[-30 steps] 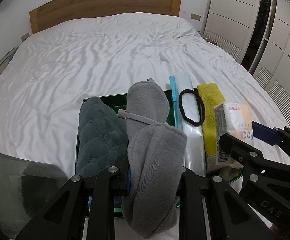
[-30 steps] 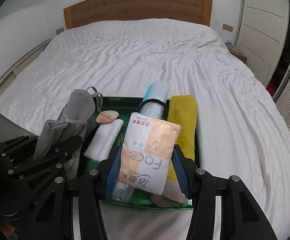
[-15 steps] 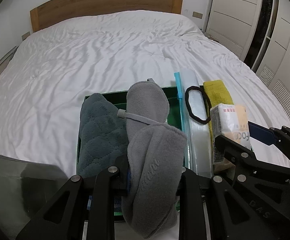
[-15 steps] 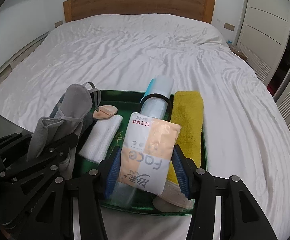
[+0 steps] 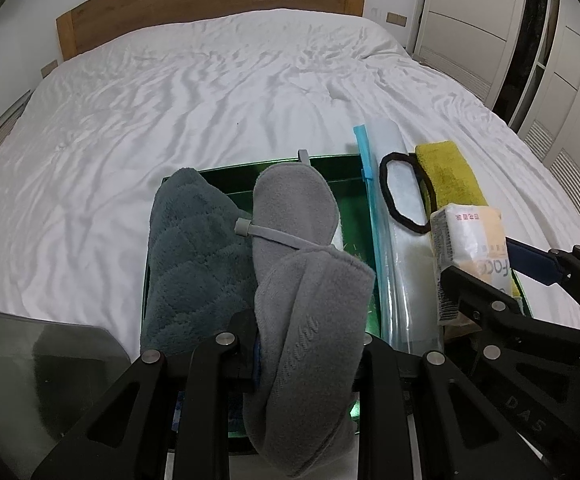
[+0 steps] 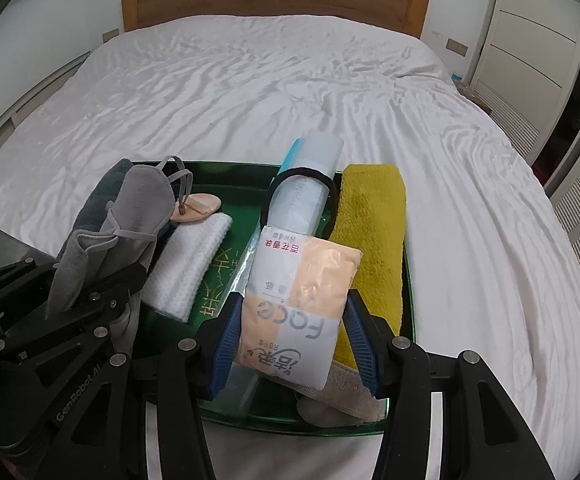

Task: Organize soft objects
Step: 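Lower the eye mask and tissue pack into the tray and open both tools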

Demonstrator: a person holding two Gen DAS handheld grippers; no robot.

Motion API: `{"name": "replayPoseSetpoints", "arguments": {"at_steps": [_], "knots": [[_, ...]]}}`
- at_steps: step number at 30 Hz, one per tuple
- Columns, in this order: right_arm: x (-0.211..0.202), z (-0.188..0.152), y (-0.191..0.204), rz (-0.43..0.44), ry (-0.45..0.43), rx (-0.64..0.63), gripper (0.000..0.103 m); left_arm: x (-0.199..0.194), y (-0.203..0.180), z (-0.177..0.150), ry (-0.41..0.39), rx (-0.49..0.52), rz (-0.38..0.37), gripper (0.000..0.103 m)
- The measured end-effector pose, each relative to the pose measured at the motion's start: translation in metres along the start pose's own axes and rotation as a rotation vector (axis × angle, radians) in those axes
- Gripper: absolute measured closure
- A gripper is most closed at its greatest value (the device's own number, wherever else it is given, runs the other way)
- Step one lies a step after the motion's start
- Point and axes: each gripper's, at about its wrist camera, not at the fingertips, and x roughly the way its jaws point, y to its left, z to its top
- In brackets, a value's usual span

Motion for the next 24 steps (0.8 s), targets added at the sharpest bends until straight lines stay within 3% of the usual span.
{"name": "replayPoseSetpoints", "arguments": {"at_steps": [24], "knots": [[0.018,-0.002,0.000,-0.008,0.047,-0.015,0.049,0.019,-0.002,-0.005,0.037,0.012,0.014,0.076]]}}
